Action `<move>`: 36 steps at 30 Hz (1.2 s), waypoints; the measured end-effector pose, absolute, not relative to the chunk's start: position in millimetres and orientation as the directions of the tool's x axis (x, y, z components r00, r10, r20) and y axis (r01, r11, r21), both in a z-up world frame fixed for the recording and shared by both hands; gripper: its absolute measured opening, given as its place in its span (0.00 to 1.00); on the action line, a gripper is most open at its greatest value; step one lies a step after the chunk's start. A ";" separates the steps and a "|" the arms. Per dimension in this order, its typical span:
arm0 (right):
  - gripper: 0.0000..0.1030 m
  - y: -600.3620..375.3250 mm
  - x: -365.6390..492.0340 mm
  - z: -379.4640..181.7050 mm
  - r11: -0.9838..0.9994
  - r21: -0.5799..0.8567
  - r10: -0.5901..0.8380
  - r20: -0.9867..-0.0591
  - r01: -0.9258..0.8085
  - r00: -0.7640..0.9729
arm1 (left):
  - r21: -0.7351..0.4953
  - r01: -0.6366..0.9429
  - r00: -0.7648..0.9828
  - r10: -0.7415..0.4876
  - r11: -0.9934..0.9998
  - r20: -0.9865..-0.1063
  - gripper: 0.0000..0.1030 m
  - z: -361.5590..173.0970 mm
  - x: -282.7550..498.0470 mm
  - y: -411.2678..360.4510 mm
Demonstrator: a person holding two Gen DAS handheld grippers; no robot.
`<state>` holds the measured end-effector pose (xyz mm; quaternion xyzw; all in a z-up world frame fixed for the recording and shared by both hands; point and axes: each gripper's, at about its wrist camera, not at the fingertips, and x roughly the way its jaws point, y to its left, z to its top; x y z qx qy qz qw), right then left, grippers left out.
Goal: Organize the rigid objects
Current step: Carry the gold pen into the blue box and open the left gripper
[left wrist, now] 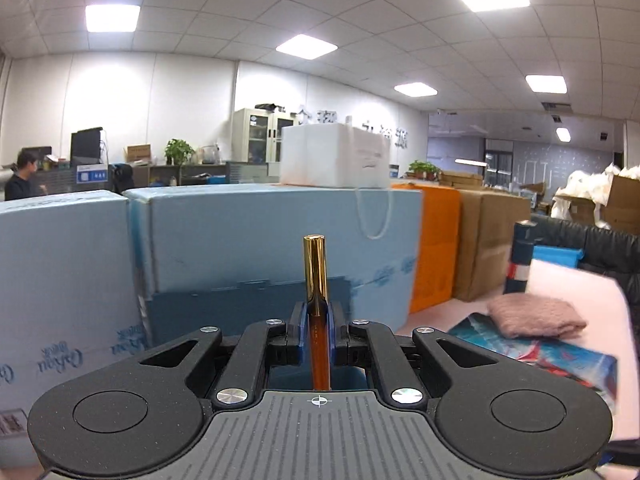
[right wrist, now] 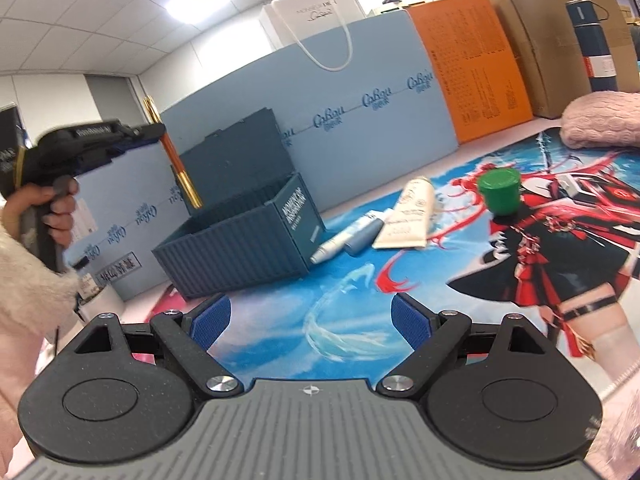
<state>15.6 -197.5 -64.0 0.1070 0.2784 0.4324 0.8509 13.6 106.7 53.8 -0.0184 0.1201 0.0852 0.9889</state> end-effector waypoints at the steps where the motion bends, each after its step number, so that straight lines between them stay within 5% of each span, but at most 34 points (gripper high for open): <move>1: 0.85 -195.2 18.4 -62.6 0.598 0.429 0.800 -0.376 -0.677 0.468 | 0.017 -0.190 0.951 0.189 0.982 -0.247 0.08 52.6 17.2 109.2; 9: 0.87 -168.0 46.9 -56.9 0.542 0.496 0.840 -0.329 -0.678 0.432 | 0.359 -0.200 0.889 0.323 0.912 -0.326 0.08 33.7 42.7 112.4; 16: 0.87 -144.8 71.1 -64.7 0.503 0.538 0.862 -0.258 -0.676 0.436 | 0.431 -0.154 0.838 0.349 0.889 -0.420 0.08 6.9 60.2 113.5; 26: 0.91 -159.2 81.3 -83.8 0.444 0.650 0.880 -0.187 -0.617 0.436 | 0.391 -0.012 0.812 0.237 0.920 -0.534 0.08 -14.3 87.8 106.6; 36: 0.91 -156.7 79.4 -87.3 0.472 0.631 0.869 -0.213 -0.616 0.448 | 0.206 -0.003 0.784 0.130 0.978 -0.606 0.10 -24.5 101.8 120.0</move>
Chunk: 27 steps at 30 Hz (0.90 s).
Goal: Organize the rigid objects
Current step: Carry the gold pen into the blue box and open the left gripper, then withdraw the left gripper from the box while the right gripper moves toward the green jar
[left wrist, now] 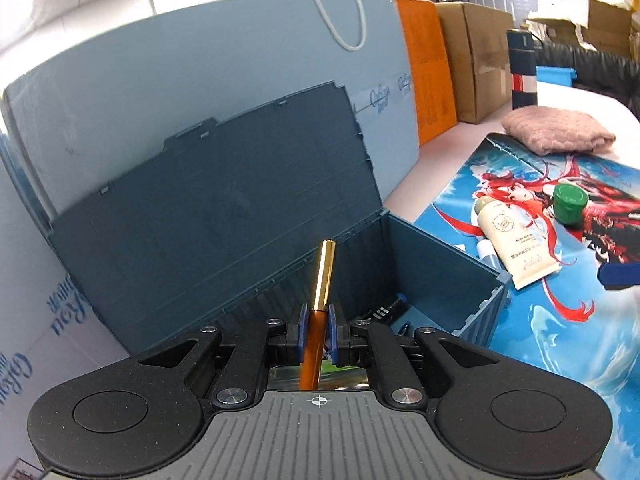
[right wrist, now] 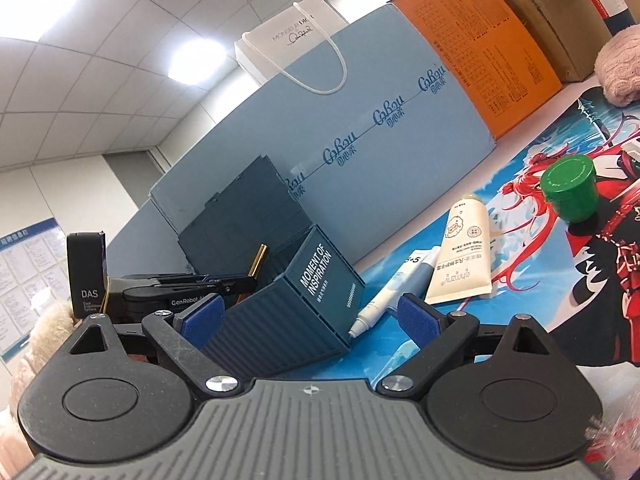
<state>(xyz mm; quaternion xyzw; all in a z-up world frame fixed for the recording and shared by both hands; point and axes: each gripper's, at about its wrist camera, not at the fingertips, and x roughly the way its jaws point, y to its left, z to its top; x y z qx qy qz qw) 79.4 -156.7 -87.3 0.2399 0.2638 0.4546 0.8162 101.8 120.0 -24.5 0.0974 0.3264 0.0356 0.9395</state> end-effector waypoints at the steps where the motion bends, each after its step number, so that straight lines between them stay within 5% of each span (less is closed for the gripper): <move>1: 0.91 -156.5 79.7 -87.7 0.470 0.632 0.870 -0.214 -0.616 0.445 | 0.181 -0.011 0.783 0.121 0.983 -0.610 0.11 -24.5 102.1 122.6; 15: 0.92 -156.0 79.9 -89.6 0.472 0.641 0.870 -0.226 -0.605 0.439 | 0.008 -0.094 0.774 0.078 0.996 -0.629 0.14 -27.0 103.9 146.0; 27: 0.94 -154.7 79.9 -91.3 0.477 0.641 0.865 -0.225 -0.601 0.448 | -0.126 -0.155 0.838 0.063 0.980 -0.542 0.18 -8.3 77.8 143.6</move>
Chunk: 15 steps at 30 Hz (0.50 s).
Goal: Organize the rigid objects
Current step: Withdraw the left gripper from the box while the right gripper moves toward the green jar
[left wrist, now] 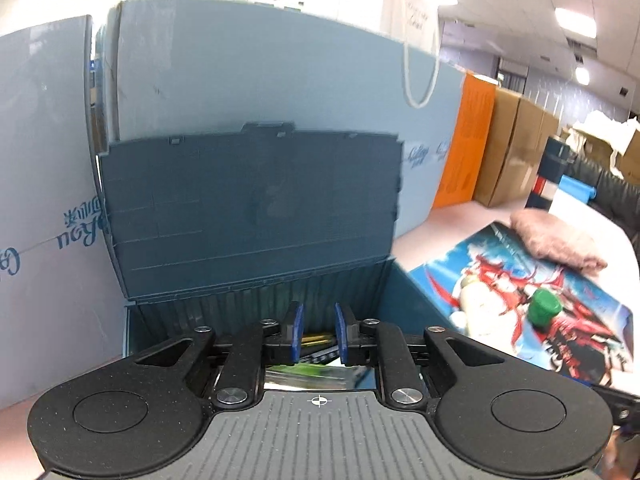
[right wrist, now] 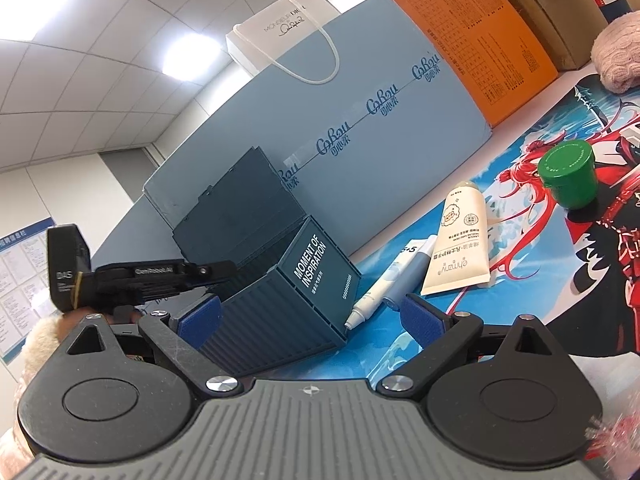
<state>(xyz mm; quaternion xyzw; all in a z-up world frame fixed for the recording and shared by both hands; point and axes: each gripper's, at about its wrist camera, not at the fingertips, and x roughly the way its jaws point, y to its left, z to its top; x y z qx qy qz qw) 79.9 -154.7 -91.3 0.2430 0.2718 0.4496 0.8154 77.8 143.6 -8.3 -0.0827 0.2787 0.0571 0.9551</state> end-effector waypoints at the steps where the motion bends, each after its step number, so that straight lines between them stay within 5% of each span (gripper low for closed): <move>1: 0.95 -154.9 79.7 -91.2 0.476 0.640 0.866 -0.222 -0.603 0.449 | -0.133 -0.153 0.846 0.060 0.979 -0.530 0.18 -6.0 75.2 140.6; 4: 0.95 -154.9 79.5 -90.3 0.470 0.640 0.869 -0.213 -0.608 0.446 | -0.166 -0.147 0.871 0.048 0.975 -0.490 0.24 0.1 67.1 133.0; 8: 0.96 -149.7 78.3 -84.1 0.472 0.620 0.871 -0.217 -0.627 0.441 | -0.239 -0.135 0.912 0.027 0.962 -0.408 0.52 7.6 56.4 119.3; 15: 0.97 -148.5 77.9 -58.6 0.544 0.556 0.830 -0.242 -0.629 0.503 | -0.376 -0.061 0.946 -0.067 0.925 -0.317 0.73 11.1 59.2 94.3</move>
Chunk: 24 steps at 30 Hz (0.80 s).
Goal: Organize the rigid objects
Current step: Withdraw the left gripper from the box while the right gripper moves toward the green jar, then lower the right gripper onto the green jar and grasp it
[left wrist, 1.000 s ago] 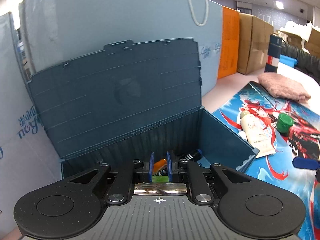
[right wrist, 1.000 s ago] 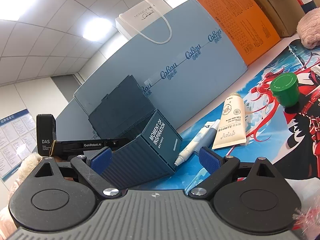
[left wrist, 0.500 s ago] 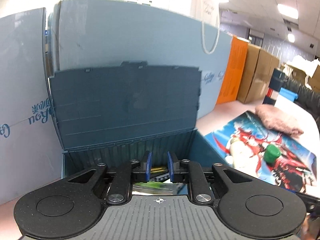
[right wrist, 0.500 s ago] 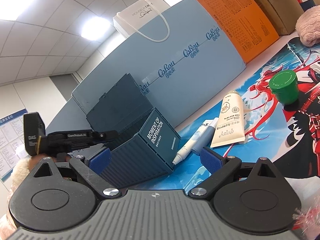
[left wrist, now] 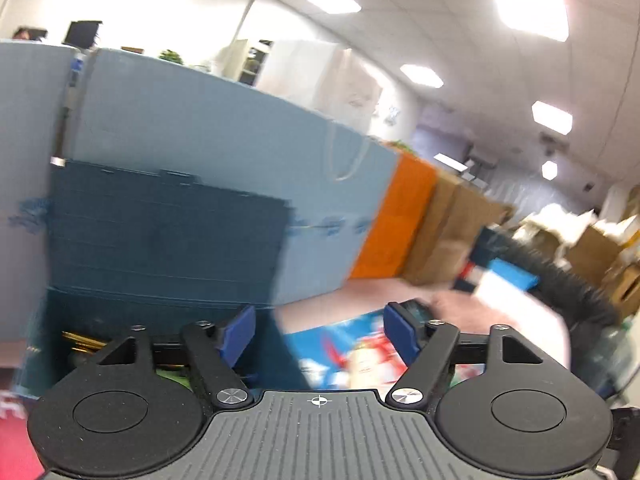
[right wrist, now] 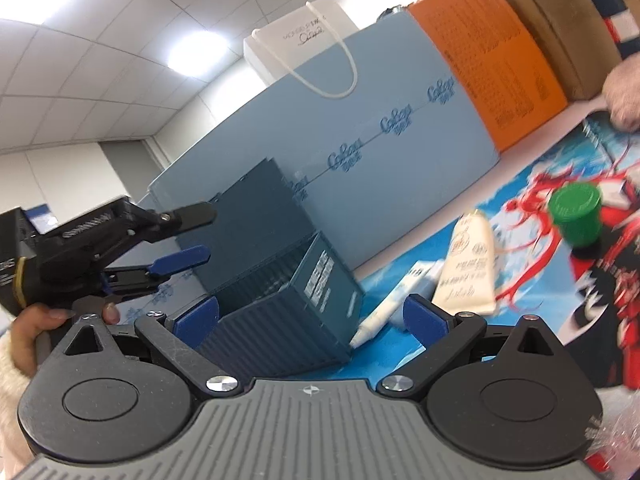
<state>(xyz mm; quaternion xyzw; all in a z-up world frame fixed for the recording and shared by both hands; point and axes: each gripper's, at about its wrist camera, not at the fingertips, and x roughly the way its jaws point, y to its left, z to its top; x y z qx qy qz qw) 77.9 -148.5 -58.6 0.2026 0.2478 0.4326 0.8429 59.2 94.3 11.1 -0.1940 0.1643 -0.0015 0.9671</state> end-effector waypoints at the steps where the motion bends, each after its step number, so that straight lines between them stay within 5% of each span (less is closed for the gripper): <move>1: 0.97 -150.1 78.5 -52.8 0.563 0.541 0.816 -0.247 -0.624 0.522 | -0.393 -0.041 0.948 -0.089 0.918 -0.306 0.74 11.6 62.2 89.2; 14: 0.98 -168.6 98.1 -10.5 0.860 0.301 0.503 -0.356 -0.413 0.788 | -0.464 0.067 0.926 -0.229 0.883 -0.301 0.85 -2.5 110.0 45.6; 24: 0.98 -172.0 120.4 -30.6 0.940 0.238 0.326 -0.406 -0.246 0.853 | -0.303 0.217 0.864 -0.327 0.928 -0.382 0.86 -26.2 117.2 22.2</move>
